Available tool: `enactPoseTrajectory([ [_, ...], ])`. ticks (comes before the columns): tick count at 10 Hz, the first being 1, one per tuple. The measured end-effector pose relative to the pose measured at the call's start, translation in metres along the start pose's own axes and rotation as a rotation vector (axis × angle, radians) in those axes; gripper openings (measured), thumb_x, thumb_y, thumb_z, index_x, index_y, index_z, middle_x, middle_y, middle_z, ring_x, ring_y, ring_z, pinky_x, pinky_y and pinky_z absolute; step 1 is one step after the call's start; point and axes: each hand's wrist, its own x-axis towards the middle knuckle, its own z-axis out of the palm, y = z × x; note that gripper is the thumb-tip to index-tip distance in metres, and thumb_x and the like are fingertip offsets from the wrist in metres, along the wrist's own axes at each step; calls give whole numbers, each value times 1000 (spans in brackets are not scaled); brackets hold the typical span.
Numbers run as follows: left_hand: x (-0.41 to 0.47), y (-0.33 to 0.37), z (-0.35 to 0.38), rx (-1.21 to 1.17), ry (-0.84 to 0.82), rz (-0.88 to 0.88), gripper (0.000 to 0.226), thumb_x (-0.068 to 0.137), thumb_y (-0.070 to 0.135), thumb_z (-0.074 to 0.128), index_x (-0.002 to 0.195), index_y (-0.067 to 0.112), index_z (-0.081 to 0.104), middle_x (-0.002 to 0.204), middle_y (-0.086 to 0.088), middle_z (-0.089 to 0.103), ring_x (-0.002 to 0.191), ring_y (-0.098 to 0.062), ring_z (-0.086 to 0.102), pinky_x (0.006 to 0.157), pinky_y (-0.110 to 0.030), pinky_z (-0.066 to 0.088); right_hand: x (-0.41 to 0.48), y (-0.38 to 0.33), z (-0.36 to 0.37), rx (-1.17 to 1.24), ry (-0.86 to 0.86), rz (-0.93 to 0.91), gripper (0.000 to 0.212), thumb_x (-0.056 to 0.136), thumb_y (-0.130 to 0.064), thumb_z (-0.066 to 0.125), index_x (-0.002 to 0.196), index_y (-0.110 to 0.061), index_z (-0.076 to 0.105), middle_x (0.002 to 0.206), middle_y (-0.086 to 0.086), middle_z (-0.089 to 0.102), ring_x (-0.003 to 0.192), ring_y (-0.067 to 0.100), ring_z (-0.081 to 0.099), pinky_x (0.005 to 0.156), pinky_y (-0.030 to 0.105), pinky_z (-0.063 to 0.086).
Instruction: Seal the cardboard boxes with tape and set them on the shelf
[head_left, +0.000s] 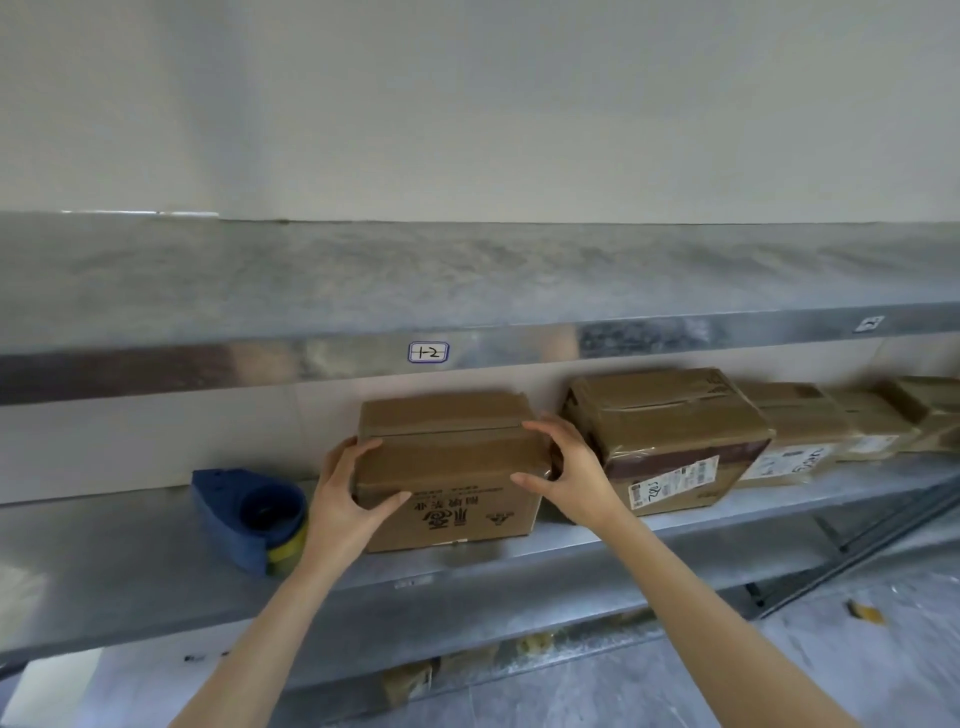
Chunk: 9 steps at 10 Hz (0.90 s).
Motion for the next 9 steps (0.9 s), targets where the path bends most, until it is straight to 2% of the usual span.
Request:
enactPoseTrajectory([
  [1,0,2,6,-6,16,-4,69,71,27,89,129,34,53,137,9,43,118,-1,44,99,-24,41,1,-2,-15,-5,70,-46,55,81,-33,78,132,-28,56,147,-3,41,137,13,40,111,36,38],
  [3,2,7,27,-20,7,-24,69,70,33,89,128,40,52,139,12,43,119,-10,50,101,-36,48,1,-3,-45,-166,217,-109,43,90,-31,68,131,-23,57,142,-5,46,130,13,46,101,25,40],
  [4,3,13,40,-22,-31,-25,68,71,35,88,128,43,51,140,14,41,119,-14,53,99,-42,52,-2,9,-57,-242,239,-105,44,92,-35,65,134,-24,56,142,-6,47,129,15,48,93,33,51],
  [5,4,16,48,-26,-14,-30,68,73,35,86,130,42,51,142,12,41,124,-15,51,103,-45,49,-7,22,-67,-311,218,-78,46,92,-36,65,136,-25,55,143,-4,48,130,19,46,88,33,52],
  [6,4,21,46,-17,-33,-61,66,75,34,85,130,44,50,143,11,41,125,-14,49,105,-42,47,-12,32,-75,-354,181,-51,47,92,-34,66,136,-25,55,144,-3,48,130,21,45,88,34,50],
  [7,4,24,44,10,-77,-88,65,78,33,83,131,45,48,148,4,41,131,-19,47,108,-36,41,-16,38,-83,-371,107,-59,47,93,-33,65,137,-23,55,144,-1,47,133,21,42,95,33,45],
  [8,0,44,38,162,-103,-103,72,81,35,81,141,38,42,158,-3,31,141,-25,37,112,-39,35,-25,39,-90,-398,46,-98,48,93,-33,64,138,-21,53,146,1,46,134,23,41,99,35,44],
  [9,-5,64,30,340,-58,-96,82,85,39,76,153,32,30,164,0,21,145,-25,32,112,-46,37,-27,42,-94,-420,14,-121,49,93,-33,64,139,-20,52,146,3,46,134,25,41,101,39,44],
])
